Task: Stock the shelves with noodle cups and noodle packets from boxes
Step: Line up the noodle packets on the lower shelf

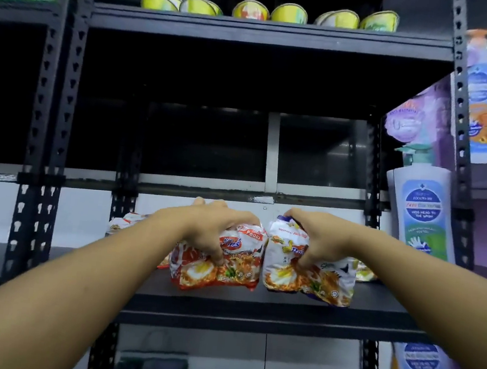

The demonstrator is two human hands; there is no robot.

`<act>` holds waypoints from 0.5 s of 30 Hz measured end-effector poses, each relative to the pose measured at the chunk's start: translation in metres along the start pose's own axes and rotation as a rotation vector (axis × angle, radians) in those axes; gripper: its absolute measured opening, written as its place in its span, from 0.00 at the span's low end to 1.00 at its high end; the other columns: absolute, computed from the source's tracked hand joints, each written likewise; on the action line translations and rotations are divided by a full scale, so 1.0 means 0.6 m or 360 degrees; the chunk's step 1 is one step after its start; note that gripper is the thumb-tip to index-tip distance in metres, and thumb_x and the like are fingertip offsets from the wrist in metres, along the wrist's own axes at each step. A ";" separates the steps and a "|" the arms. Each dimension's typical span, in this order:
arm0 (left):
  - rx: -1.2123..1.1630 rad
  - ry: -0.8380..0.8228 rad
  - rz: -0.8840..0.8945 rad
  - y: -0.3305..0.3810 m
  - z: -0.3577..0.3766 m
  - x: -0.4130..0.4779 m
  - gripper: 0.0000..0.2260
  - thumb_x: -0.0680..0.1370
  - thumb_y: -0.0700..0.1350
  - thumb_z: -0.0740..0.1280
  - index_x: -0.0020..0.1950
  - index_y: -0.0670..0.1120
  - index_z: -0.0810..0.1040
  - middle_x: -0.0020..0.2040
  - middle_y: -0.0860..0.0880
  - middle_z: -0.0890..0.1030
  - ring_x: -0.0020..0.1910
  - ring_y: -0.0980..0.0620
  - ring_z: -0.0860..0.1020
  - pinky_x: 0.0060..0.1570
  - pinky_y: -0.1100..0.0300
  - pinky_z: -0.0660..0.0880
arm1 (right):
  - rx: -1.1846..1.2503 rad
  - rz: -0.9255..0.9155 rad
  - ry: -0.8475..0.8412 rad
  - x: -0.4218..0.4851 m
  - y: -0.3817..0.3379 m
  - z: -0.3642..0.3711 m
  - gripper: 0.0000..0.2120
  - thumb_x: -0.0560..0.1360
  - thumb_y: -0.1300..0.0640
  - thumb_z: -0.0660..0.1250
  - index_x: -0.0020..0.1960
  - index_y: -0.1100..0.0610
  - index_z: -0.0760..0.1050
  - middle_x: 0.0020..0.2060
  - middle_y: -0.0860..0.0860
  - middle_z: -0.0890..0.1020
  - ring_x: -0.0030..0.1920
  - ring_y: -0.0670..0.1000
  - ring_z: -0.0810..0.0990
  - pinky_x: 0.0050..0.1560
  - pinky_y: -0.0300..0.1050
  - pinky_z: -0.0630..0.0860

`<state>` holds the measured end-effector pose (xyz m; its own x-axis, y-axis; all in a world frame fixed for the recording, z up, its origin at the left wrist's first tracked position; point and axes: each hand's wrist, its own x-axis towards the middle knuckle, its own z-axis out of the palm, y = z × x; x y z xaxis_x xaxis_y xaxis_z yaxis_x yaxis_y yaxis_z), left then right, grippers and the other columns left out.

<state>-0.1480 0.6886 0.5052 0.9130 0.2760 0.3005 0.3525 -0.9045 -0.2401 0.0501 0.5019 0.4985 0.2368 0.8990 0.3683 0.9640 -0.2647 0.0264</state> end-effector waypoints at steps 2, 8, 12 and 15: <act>0.0194 -0.0040 -0.0062 -0.006 0.043 0.019 0.46 0.70 0.56 0.78 0.74 0.76 0.48 0.72 0.49 0.72 0.71 0.42 0.64 0.69 0.33 0.60 | -0.0064 0.0017 -0.0054 0.011 0.006 0.030 0.43 0.66 0.47 0.81 0.74 0.42 0.61 0.56 0.43 0.77 0.54 0.49 0.77 0.56 0.46 0.74; 0.0041 -0.0080 -0.0078 -0.011 0.087 0.037 0.48 0.73 0.43 0.73 0.80 0.68 0.46 0.82 0.51 0.61 0.79 0.46 0.61 0.75 0.31 0.49 | -0.0447 0.0025 0.0006 0.027 0.024 0.080 0.47 0.70 0.35 0.72 0.81 0.41 0.52 0.76 0.48 0.65 0.73 0.54 0.65 0.75 0.57 0.61; 0.0087 -0.0032 -0.0066 -0.005 0.100 0.035 0.46 0.72 0.54 0.72 0.80 0.69 0.46 0.84 0.47 0.49 0.79 0.41 0.60 0.76 0.32 0.50 | -0.0747 -0.0012 0.0057 0.023 0.022 0.079 0.46 0.70 0.29 0.67 0.81 0.42 0.51 0.73 0.51 0.62 0.69 0.55 0.61 0.72 0.55 0.60; 0.0165 0.0136 -0.0048 -0.007 0.113 0.034 0.38 0.75 0.65 0.65 0.79 0.71 0.48 0.82 0.46 0.55 0.77 0.41 0.62 0.76 0.32 0.49 | -0.0796 0.0021 0.0036 0.029 0.016 0.085 0.45 0.72 0.31 0.68 0.82 0.43 0.50 0.75 0.50 0.63 0.72 0.55 0.62 0.73 0.57 0.60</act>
<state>-0.1173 0.7203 0.4498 0.8824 0.2698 0.3855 0.4028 -0.8566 -0.3225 0.0696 0.5326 0.4579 0.2404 0.8883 0.3913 0.7835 -0.4156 0.4620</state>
